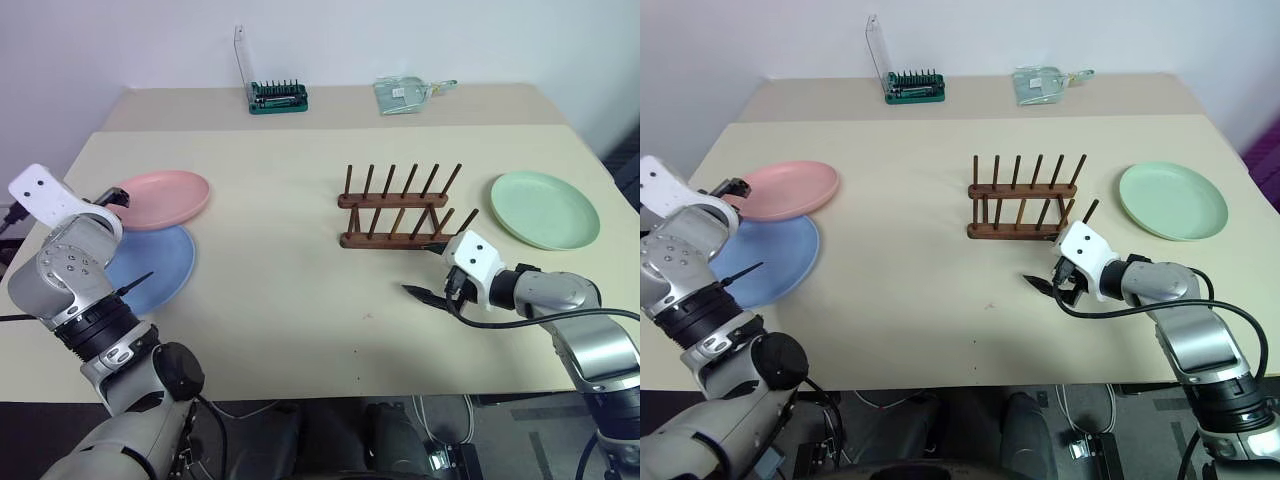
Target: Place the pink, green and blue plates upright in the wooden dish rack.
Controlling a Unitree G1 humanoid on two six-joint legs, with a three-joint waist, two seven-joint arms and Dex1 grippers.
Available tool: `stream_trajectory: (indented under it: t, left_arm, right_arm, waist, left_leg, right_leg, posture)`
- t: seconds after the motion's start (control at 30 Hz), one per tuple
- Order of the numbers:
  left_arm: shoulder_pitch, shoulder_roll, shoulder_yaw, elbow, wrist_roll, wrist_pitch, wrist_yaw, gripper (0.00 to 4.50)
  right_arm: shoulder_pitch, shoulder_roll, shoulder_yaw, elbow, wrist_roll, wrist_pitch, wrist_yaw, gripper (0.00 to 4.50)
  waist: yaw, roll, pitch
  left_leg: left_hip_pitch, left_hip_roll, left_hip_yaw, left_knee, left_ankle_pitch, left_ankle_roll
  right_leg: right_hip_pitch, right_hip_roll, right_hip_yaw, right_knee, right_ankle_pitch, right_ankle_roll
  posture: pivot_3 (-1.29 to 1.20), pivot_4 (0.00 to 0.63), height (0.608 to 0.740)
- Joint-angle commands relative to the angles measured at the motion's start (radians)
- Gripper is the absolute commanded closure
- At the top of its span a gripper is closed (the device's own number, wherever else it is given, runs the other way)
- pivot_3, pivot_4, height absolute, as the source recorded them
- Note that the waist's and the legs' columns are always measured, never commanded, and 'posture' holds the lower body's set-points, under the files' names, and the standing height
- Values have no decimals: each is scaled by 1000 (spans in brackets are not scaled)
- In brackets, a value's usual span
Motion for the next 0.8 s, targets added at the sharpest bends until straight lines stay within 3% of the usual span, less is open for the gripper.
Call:
stream_trajectory:
  t: [0.03,0.1,0.33,0.47,0.63,0.8]
  left_arm:
    - [-54,-18,96,11,-34,42,57,245]
    - [-59,-11,77,25,-37,28,44,830]
    - [-96,-19,95,60,-58,9,66,4487]
    - [-96,-9,56,42,-74,6,47,4487]
    - [-102,13,-191,-56,-123,-106,-186,4487]
    - [-139,26,-428,-63,-118,-200,-354,4487]
  right_arm:
    - [-1,11,-18,-25,-6,-23,-16,16]
    - [14,16,-22,-38,-10,-25,-28,0]
    - [61,17,-36,-87,-8,-18,-47,0]
    - [86,2,-63,-120,11,-13,-34,0]
    - [-1,-32,-94,-202,103,47,31,0]
    - [-215,11,45,-214,-67,-43,-51,0]
  waist:
    - [0,0,0]
    - [0,0,0]
    - [0,0,0]
    - [-1,0,0]
    - [-1,-2,1]
    - [-1,-2,1]
  left_leg:
    - [0,0,0,0,0,0]
    - [0,0,0,0,0,0]
    - [0,0,0,0,0,-1]
    - [0,0,0,0,0,-1]
    - [0,0,0,0,0,-1]
    - [0,0,0,0,0,-1]
  right_leg:
    - [0,0,0,0,0,0]
    - [0,0,0,0,0,0]
    - [0,0,0,0,0,0]
    - [0,0,0,0,0,0]
    - [0,0,0,0,0,0]
    - [0,1,0,0,0,0]
  posture:
    - [0,150,740]
    - [0,150,740]
    - [0,150,740]
    - [0,150,740]
    - [0,150,740]
    - [0,150,740]
